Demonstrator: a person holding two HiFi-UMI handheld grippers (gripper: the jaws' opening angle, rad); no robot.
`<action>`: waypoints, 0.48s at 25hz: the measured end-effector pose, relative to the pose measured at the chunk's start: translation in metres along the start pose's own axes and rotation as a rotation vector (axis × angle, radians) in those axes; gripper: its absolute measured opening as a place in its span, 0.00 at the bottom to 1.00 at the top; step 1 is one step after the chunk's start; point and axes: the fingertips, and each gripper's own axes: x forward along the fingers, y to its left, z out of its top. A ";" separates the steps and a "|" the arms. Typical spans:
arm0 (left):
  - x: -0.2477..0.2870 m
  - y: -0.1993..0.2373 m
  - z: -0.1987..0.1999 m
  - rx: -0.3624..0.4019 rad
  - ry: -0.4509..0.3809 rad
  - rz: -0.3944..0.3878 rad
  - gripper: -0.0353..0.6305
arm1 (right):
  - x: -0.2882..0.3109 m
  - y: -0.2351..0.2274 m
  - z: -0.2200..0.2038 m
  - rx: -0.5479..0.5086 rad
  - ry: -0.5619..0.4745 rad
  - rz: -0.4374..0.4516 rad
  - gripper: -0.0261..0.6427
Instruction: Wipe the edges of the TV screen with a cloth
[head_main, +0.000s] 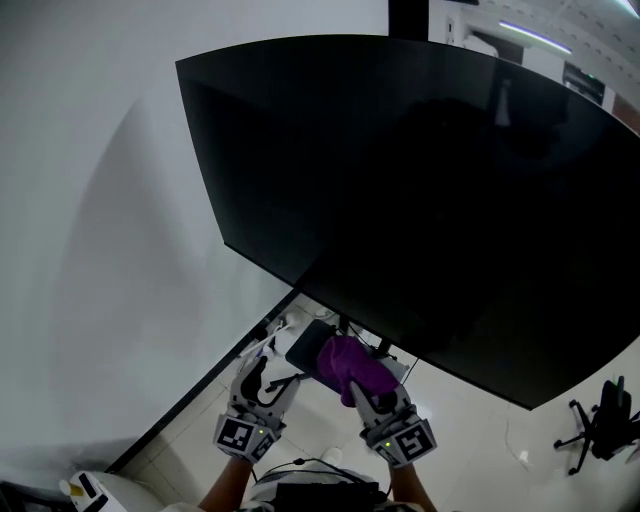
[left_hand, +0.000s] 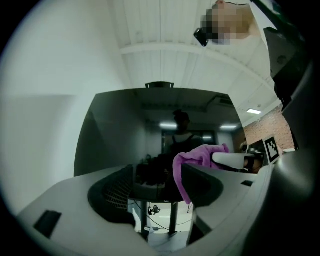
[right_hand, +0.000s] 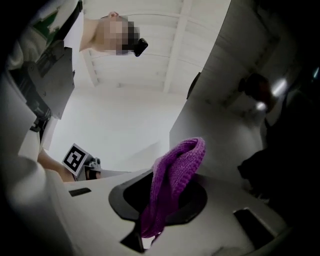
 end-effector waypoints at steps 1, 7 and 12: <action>0.008 0.003 0.006 0.012 -0.002 -0.001 0.48 | -0.002 -0.016 0.004 -0.015 -0.010 -0.035 0.14; 0.066 0.043 0.012 0.040 -0.014 -0.110 0.48 | 0.024 -0.058 0.016 -0.032 0.018 -0.160 0.14; 0.104 0.042 0.007 0.033 -0.042 -0.282 0.48 | 0.019 -0.075 0.017 -0.089 0.025 -0.339 0.14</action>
